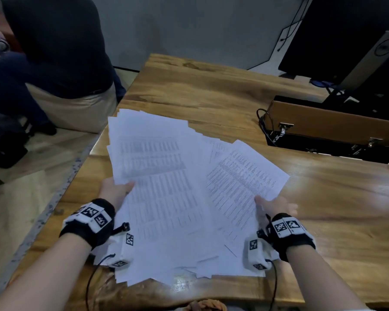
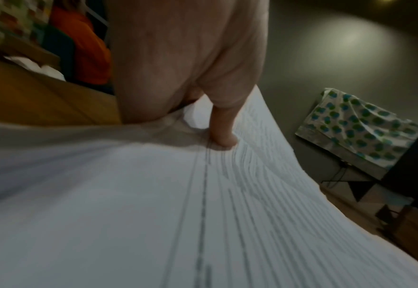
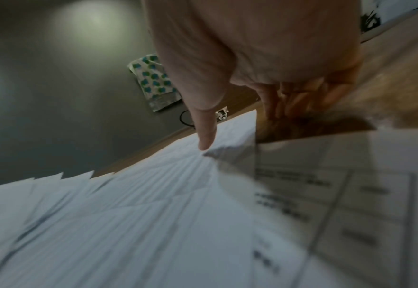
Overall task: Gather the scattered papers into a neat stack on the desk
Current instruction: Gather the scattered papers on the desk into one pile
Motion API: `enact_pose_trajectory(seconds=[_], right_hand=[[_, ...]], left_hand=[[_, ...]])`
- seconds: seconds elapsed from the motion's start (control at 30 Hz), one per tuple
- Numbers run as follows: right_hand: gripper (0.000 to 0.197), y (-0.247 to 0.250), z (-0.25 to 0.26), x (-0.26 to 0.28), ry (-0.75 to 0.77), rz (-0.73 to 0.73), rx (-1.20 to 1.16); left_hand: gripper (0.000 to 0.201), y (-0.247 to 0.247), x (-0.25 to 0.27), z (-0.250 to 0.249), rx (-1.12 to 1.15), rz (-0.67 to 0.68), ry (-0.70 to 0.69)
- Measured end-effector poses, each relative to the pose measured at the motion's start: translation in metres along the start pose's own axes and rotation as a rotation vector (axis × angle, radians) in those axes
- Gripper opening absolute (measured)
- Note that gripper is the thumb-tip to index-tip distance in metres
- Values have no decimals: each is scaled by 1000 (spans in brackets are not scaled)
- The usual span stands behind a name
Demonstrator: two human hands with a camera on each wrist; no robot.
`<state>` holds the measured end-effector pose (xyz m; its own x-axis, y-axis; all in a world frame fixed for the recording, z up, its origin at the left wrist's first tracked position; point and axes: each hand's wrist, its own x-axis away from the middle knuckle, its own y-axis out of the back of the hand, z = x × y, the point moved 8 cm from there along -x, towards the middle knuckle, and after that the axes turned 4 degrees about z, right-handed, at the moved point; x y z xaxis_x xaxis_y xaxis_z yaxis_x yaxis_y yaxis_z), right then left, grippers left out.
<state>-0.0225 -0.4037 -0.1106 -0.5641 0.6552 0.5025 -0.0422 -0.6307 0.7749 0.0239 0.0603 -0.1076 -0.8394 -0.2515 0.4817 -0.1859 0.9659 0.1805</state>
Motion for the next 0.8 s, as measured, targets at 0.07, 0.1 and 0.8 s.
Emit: enact_pose_trajectory(seconds=[0.07,0.1,0.8], right_hand=[[91,-1,-4,-2,-33,2,39],[83,-2,-2,-3,-45,-8,65],[27,-34,62,25,354,243,-156]], left_hand=[[30,9,-2,0,-48,-38,26],[30,7,-2,-2,-61,-22,38],[54,-75,12,-15,-342,466,52]])
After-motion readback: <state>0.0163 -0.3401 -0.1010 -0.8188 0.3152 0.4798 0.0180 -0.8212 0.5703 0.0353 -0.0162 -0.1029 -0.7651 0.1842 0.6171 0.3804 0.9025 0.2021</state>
